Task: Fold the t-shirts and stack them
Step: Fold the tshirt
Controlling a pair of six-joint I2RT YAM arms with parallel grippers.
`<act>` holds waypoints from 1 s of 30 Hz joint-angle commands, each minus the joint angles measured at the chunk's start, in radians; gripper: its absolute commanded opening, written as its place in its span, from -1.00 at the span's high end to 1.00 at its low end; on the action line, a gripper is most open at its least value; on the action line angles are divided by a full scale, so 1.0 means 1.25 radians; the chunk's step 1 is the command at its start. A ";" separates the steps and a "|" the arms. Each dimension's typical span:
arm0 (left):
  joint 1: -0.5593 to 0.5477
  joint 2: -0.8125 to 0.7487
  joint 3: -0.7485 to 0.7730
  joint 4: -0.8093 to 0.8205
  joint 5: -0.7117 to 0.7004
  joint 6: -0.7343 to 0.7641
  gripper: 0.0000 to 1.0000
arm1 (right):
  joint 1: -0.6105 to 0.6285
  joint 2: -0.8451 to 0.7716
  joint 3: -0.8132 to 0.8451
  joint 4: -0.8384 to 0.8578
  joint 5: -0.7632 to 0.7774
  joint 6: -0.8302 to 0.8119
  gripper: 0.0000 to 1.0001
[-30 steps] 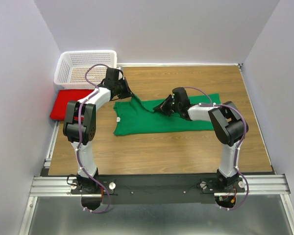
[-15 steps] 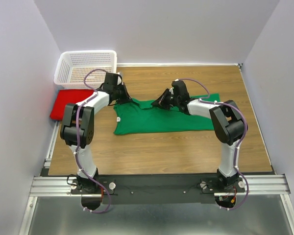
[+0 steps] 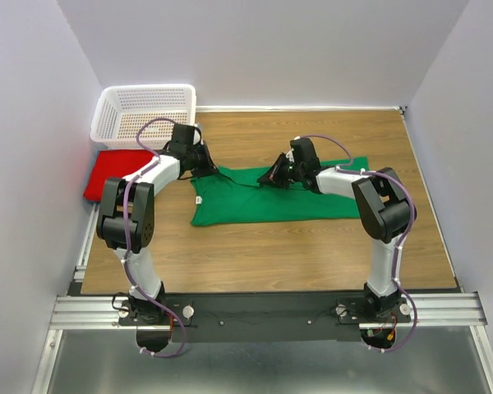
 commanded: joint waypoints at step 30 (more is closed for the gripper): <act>0.010 -0.091 -0.122 -0.030 -0.008 0.041 1.00 | -0.024 0.006 -0.019 -0.060 -0.119 -0.071 0.91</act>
